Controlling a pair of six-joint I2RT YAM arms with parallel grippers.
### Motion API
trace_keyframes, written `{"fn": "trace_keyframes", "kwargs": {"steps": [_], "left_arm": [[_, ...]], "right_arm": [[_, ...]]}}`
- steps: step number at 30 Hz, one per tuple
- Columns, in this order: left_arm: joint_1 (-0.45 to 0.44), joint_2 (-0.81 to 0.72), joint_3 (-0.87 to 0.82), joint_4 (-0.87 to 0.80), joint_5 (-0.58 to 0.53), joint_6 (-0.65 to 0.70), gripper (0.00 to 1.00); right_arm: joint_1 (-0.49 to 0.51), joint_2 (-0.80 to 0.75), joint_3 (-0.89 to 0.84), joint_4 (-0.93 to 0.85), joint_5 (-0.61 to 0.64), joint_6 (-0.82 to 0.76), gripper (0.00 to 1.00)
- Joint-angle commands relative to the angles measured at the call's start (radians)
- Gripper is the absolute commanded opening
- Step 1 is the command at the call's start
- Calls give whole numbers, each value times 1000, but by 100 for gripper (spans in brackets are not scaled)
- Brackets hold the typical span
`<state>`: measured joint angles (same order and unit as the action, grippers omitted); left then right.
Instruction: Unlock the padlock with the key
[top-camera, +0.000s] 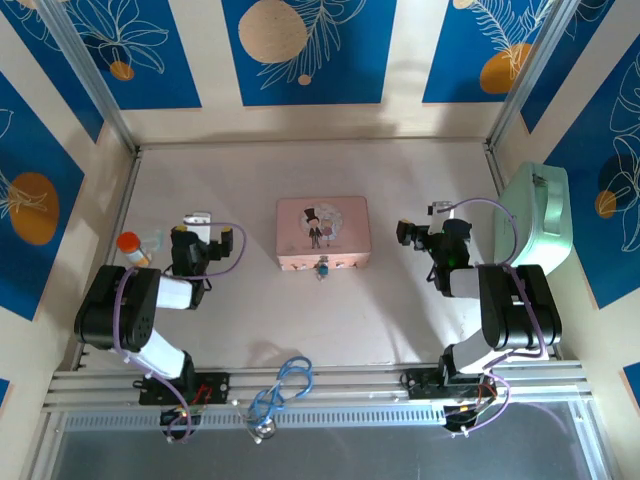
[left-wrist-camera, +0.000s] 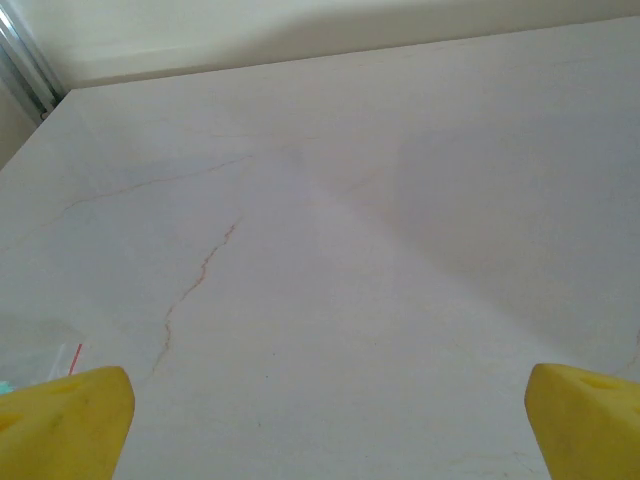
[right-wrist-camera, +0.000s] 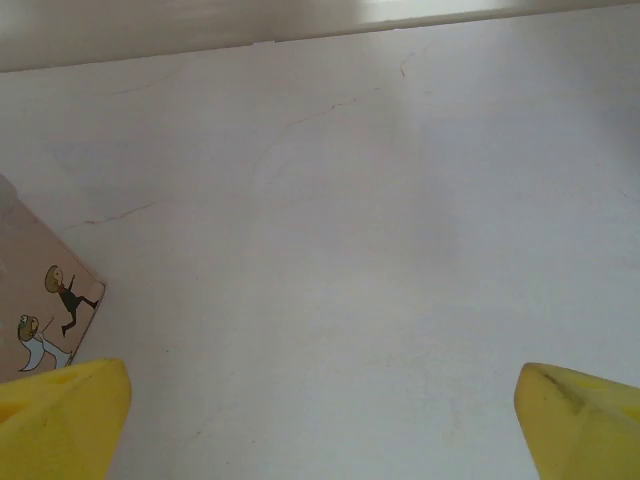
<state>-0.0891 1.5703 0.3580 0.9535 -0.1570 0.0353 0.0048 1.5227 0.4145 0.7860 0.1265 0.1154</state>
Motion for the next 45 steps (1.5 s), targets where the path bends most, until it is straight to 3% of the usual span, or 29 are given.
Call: {"fn": "trace_keyframes", "kwargs": {"steps": [1,26,27,29,30,32,33,35,37,39,42,45], "left_arm": [[-1,-3,9,5,10,5,99],[0,-10,17,-9,12,6,99],[-1,-45,51,-107,9,10,99],[-6,-143,235,-504,-11,7,99],[-7,-165,344,-647,-75,-26,99],[-8,-205,478,-839,-186,-153,99],[-8,-225,550,-941,-202,-229,99],[-11,-242,664,-1118,-116,-375,95],[-62,-241,729,-1228,-16,-470,90],[-152,-253,734,-1273,0,-515,89],[-300,-288,672,-1261,45,-563,87],[-432,-287,634,-1273,103,-584,77]], "right_arm": [[1,-1,1,22,-8,-9,99],[5,-9,4,33,9,0,99],[29,-56,45,-77,97,1,99],[77,-157,244,-507,253,38,99],[88,-189,376,-751,303,116,99],[84,-217,572,-1096,241,246,99],[85,-230,591,-1140,231,328,99],[68,-250,568,-1205,274,568,99],[1,-253,545,-1209,14,647,99],[24,-262,548,-1265,-4,705,99],[188,-292,600,-1370,118,695,99],[377,-328,656,-1463,291,667,99]]}}
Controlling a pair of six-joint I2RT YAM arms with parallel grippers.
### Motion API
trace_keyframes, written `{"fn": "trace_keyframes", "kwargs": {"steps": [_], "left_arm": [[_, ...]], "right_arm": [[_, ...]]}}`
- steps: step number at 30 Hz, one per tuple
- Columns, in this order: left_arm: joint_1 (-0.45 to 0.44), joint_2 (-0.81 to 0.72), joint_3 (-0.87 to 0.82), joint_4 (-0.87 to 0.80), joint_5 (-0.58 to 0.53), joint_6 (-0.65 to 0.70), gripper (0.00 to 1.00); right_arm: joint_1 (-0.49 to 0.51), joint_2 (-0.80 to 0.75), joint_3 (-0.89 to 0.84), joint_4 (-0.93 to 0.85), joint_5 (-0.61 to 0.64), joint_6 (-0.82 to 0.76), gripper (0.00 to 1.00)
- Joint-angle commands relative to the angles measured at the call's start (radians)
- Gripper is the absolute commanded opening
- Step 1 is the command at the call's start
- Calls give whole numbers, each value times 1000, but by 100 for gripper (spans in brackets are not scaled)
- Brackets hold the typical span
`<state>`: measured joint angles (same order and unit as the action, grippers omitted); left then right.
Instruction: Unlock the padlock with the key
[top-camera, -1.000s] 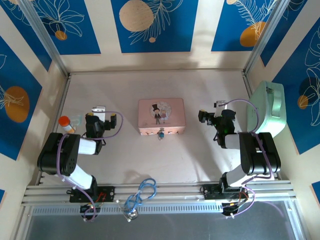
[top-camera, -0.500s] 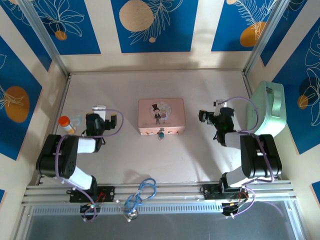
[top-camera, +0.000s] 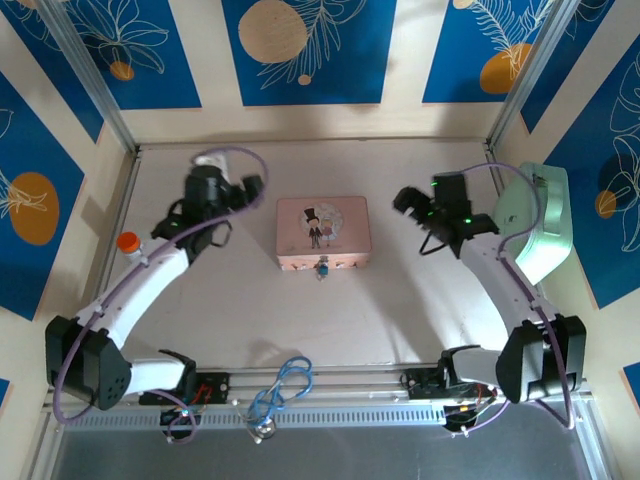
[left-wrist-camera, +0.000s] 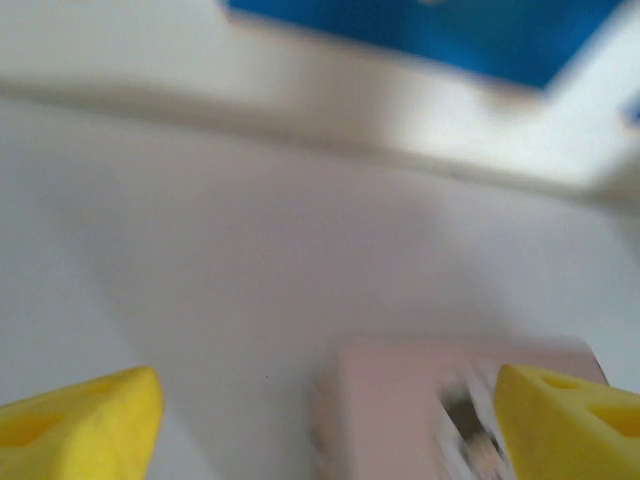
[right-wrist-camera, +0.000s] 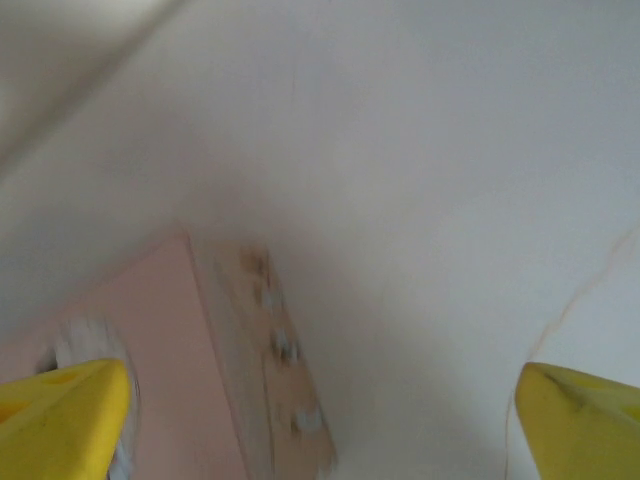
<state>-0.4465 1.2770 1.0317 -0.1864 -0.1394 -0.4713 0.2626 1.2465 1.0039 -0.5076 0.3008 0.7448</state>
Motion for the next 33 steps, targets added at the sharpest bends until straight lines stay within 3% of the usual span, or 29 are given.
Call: {"fn": "trace_keyframes", "kwargs": {"steps": [1,7,11,15,22,28,33], "left_arm": [[-109,14,-44,-145,112,-86,73],[-203,4,-113,-91,205,-207,68],[-206,5,-153,-60,221,-277,62],[-207,21,-164,-43,249,-318,56],[-207,36,-209,4,276,-382,55],[-207,41,-245,54,270,-437,56],[-205,44,-236,36,279,-431,57]], "right_arm": [[173,-69,70,-180,156,33,99],[446,-182,-59,-51,256,20,99],[543,-167,-139,-1,270,112,96],[536,-139,-214,120,93,103,91],[538,-51,-225,169,23,113,65],[571,61,-270,362,-6,124,62],[603,200,-164,298,48,102,68]]}}
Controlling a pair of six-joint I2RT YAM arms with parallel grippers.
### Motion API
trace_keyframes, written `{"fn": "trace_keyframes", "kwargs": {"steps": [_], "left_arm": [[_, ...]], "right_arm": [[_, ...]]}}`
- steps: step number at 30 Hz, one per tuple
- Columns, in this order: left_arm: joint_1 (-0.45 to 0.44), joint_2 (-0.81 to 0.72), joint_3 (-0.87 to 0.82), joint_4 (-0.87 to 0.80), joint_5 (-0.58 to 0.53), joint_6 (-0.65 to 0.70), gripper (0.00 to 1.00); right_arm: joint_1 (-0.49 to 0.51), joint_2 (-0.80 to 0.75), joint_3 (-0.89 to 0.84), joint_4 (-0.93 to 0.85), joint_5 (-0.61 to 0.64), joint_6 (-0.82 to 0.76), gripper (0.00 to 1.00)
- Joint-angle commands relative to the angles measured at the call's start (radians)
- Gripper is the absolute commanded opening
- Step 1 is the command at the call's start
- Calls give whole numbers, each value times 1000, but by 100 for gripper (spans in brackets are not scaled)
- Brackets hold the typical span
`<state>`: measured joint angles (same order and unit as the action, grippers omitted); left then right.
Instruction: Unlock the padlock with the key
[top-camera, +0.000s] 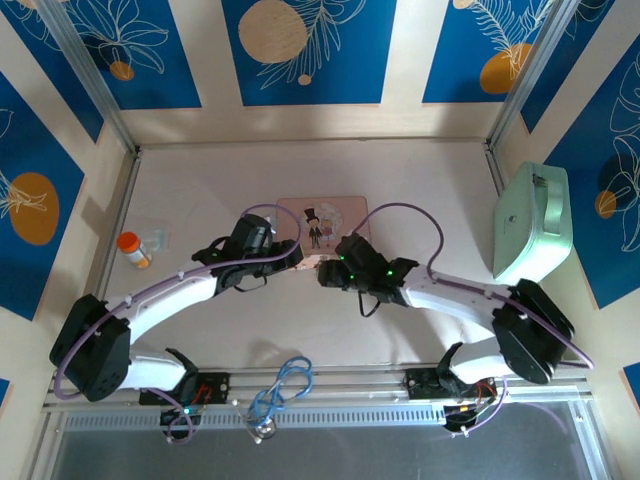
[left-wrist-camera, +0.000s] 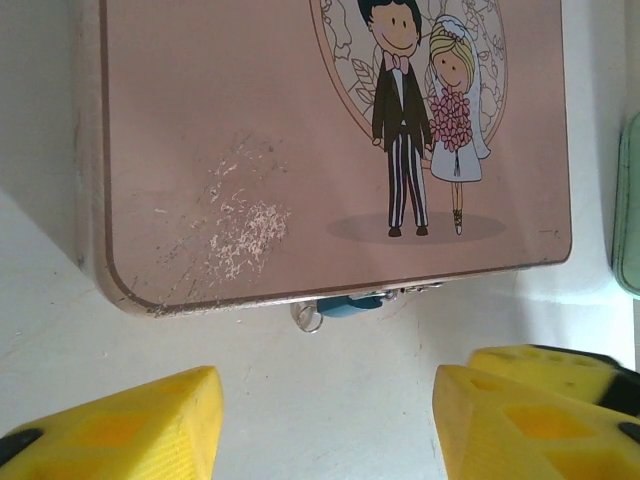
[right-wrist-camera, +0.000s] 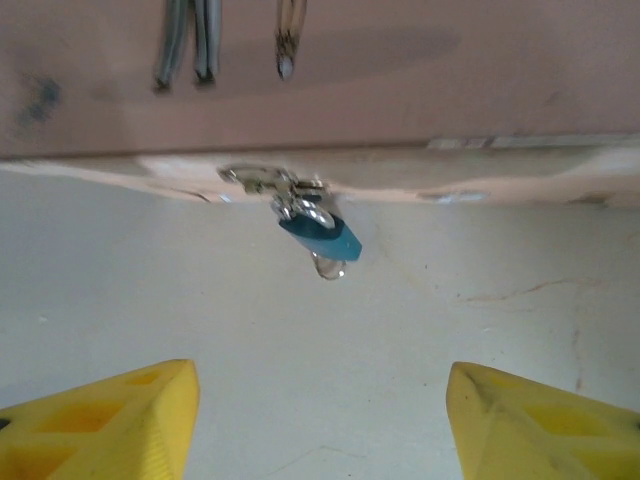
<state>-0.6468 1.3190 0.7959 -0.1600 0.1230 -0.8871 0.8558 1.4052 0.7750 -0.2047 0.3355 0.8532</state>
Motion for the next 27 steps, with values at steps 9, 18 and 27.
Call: {"fn": "trace_keyframes", "kwargs": {"steps": [9,18,27], "left_arm": [[-5,-35,-53,63,6,-49,57],[-5,-36,-88,123,19,-81,56],[-7,-59,-144,216,26,-131,56]], "right_arm": [[22,163,135,-51,72,-17,69],[5,257,197,-40,48,-45,63],[10,299,241,-110,93,-33,63]]}}
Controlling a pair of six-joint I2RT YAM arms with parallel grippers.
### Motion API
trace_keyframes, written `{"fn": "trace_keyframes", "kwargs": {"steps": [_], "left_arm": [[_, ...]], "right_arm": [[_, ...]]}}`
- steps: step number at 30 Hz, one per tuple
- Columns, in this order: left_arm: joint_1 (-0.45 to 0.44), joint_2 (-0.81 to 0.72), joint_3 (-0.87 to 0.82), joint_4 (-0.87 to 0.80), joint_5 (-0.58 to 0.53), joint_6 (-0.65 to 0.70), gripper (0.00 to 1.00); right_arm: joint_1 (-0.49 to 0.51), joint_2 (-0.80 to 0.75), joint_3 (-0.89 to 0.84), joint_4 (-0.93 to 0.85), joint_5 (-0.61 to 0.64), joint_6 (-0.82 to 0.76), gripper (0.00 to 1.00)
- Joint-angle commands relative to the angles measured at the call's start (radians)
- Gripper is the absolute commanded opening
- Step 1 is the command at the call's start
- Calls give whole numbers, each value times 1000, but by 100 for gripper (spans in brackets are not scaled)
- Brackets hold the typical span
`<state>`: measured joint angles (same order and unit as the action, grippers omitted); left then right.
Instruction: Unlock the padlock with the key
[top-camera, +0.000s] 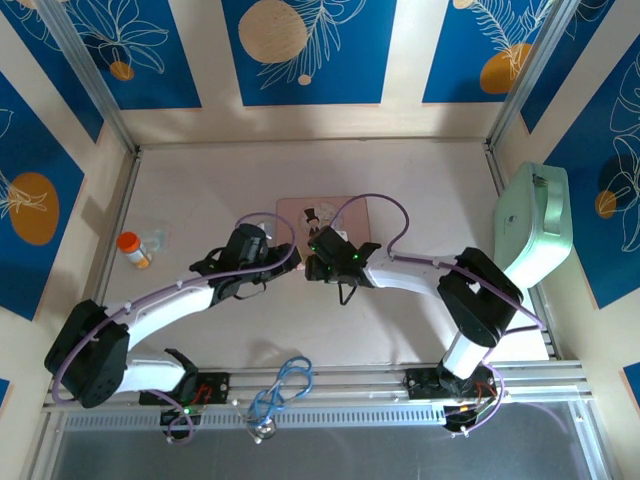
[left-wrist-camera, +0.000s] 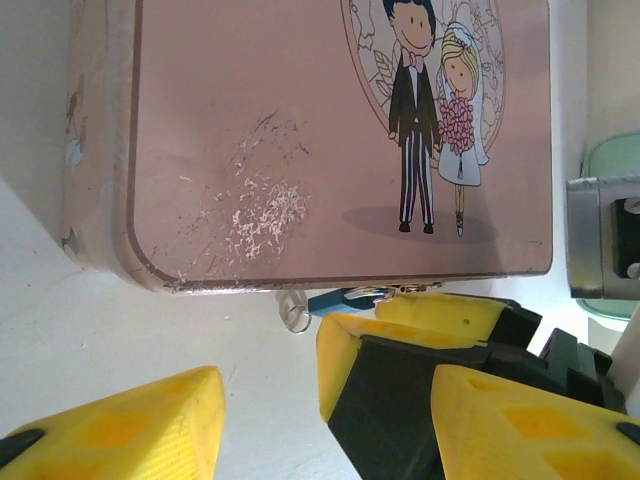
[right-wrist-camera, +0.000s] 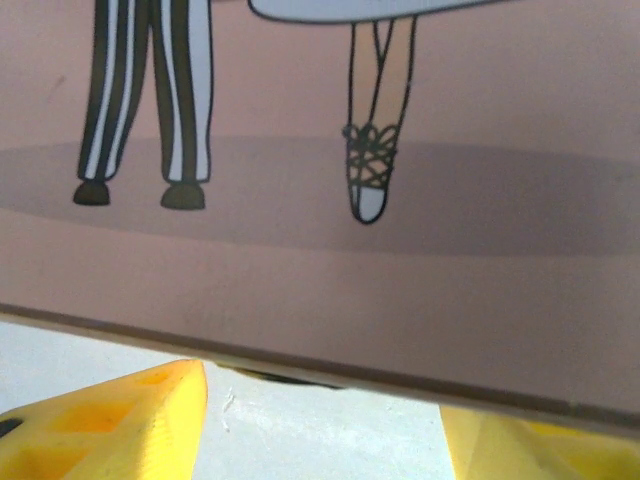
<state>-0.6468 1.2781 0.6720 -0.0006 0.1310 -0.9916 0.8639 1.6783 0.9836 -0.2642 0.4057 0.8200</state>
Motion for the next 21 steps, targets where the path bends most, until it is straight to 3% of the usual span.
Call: {"fn": "trace_keyframes", "kwargs": {"steps": [1,21], "left_arm": [[-7,-19,-25,62,18,-26,56],[-45,-43,-206,301,-34,-104,53]], "right_arm": [[2,31,40,-54,22,-3,61],[24,115,125,-140,59,-12,49]]}}
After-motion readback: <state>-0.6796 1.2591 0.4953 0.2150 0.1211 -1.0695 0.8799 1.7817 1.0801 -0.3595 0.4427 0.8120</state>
